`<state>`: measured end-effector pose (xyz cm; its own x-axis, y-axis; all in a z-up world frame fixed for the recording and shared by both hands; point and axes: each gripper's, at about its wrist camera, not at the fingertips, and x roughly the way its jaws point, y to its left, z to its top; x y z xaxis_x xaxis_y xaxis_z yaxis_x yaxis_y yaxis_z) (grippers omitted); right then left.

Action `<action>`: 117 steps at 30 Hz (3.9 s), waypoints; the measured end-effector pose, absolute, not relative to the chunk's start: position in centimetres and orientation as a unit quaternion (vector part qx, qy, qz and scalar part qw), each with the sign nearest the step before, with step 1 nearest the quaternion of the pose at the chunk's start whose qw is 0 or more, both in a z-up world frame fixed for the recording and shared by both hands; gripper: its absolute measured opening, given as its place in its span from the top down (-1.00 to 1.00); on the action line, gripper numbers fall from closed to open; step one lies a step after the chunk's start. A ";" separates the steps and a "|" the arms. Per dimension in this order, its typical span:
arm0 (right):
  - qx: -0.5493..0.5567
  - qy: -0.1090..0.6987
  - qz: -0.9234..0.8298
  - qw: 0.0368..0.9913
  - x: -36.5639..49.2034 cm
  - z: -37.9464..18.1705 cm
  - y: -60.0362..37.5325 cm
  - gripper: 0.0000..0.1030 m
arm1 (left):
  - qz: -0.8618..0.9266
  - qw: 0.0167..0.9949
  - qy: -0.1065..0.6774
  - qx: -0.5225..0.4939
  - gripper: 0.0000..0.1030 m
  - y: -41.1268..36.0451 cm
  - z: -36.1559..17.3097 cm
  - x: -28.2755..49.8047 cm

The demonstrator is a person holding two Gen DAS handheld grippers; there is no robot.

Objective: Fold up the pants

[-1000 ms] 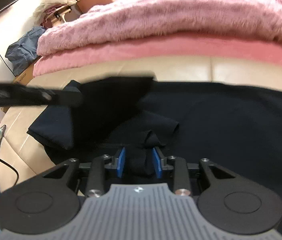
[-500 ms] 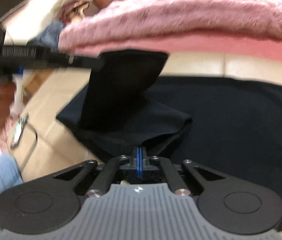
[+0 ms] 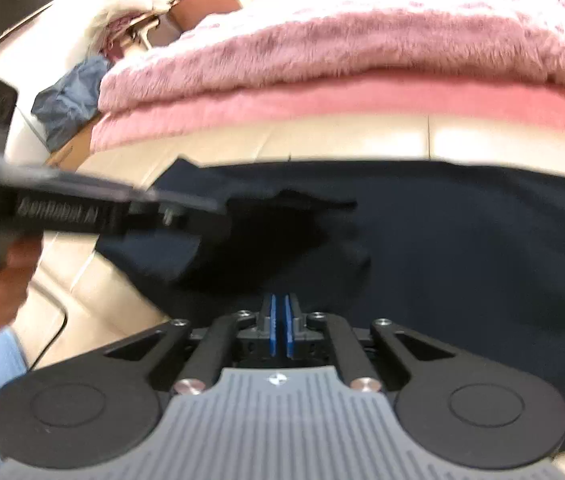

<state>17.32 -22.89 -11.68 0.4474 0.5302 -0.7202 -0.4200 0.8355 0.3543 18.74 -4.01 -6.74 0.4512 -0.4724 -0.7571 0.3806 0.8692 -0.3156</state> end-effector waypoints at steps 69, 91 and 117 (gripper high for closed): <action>0.412 0.514 0.165 0.734 18.6 -18.9 -28.4 1.00 | -0.193 0.835 0.506 -0.101 0.69 -0.5 -11.2 18.0; 0.144 0.410 0.210 0.876 23.7 12.1 -37.3 1.00 | -0.111 0.901 0.400 -0.125 0.68 4.3 -4.4 15.8; 0.119 0.524 0.002 0.843 29.3 -11.1 -58.3 1.00 | -0.143 0.861 0.487 -0.024 0.73 -6.7 -12.4 23.2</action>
